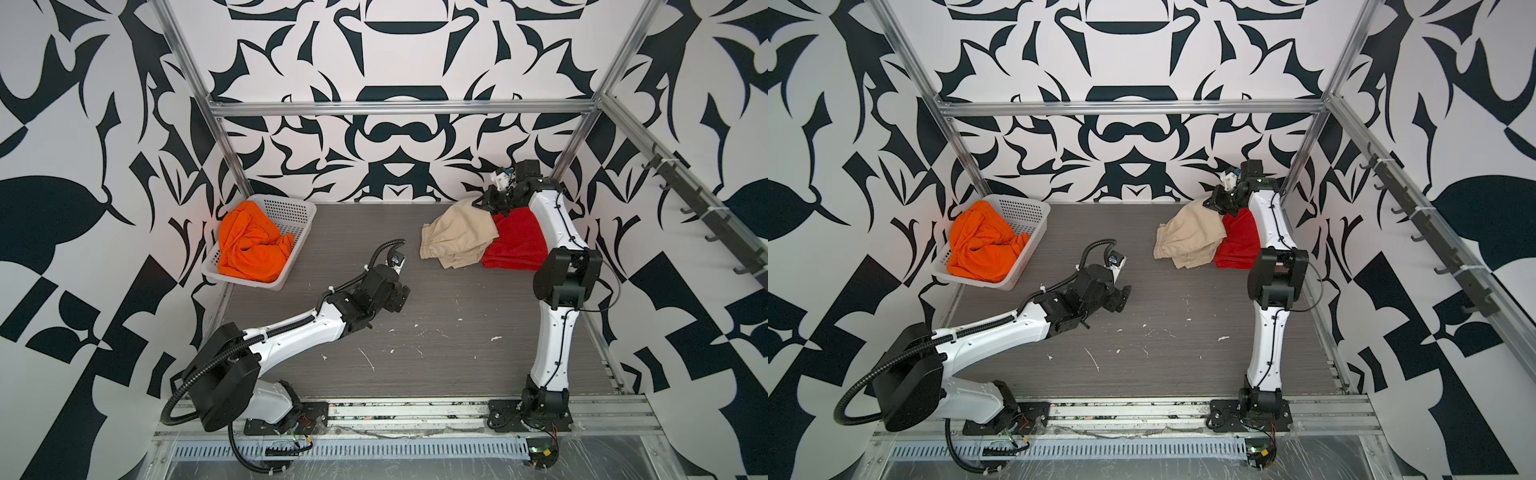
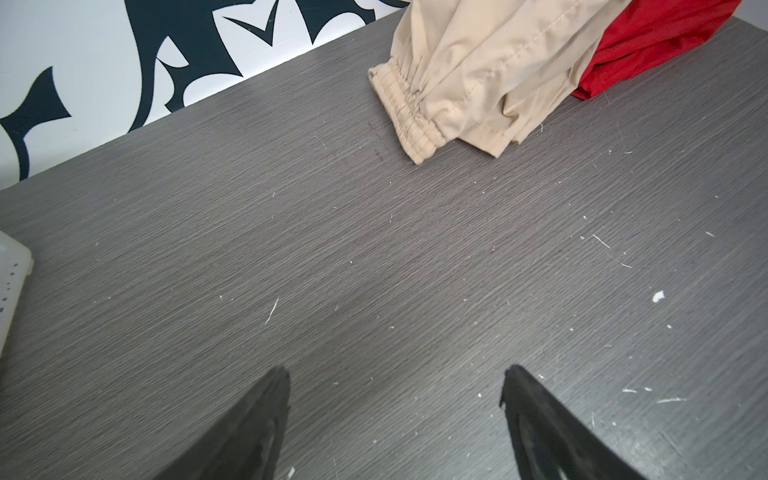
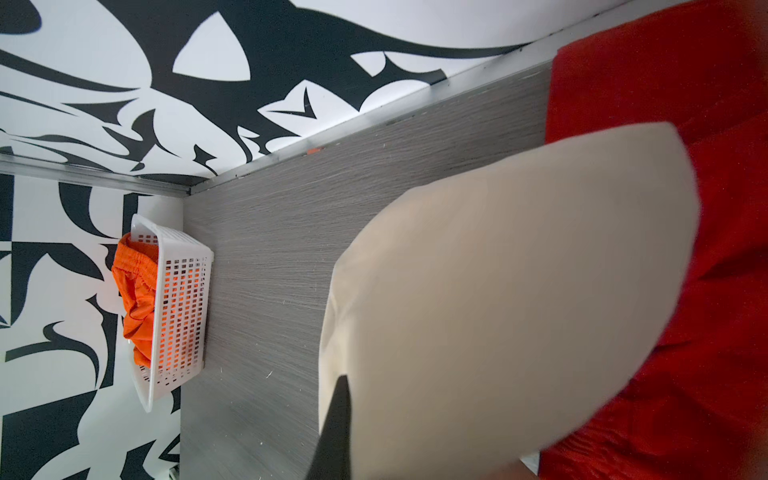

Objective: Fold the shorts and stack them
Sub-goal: 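Lower the beige shorts onto the red shorts with the right gripper and release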

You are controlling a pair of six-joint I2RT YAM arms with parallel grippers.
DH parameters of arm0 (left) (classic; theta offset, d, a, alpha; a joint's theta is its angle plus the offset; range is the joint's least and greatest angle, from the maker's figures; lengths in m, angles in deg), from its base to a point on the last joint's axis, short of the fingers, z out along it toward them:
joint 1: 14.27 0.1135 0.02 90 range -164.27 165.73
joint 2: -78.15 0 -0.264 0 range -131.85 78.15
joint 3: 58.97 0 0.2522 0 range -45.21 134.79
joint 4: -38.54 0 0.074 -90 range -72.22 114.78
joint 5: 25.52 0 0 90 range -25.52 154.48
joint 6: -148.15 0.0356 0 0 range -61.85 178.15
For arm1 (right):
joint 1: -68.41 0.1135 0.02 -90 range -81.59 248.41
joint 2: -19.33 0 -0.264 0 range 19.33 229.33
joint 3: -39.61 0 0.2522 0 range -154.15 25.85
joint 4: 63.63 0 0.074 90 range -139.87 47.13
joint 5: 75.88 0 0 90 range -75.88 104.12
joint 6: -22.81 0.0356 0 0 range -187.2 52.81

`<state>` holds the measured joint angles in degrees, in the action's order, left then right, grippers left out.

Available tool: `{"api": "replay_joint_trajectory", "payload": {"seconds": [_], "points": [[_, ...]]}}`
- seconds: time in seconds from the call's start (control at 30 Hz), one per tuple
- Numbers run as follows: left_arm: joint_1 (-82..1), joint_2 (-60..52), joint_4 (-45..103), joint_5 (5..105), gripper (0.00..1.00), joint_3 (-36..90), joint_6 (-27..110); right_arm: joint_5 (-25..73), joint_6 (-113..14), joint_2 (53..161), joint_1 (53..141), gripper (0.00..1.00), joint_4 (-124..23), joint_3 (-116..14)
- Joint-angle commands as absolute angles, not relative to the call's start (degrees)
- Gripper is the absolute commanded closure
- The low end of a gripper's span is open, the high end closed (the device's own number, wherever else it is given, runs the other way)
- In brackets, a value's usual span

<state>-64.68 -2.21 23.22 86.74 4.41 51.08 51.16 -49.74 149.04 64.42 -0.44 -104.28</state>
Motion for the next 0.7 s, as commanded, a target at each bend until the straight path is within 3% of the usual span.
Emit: {"api": "replay_joint_trajectory", "payload": {"seconds": [0.0,0.27,0.67], "points": [[-64.46,-3.04,23.2,86.01,0.16,5.86,50.67,53.97,-51.44,145.74,62.85,1.0,-1.46,-106.71],[-64.46,-4.55,23.29,85.49,0.16,7.24,50.71,62.42,-52.65,143.82,61.8,1.0,-2.82,-106.44],[-64.46,-5.36,23.05,84.96,0.16,8.57,51.05,65.28,-52.12,140.61,61.36,1.0,-5.27,-107.1]]}}
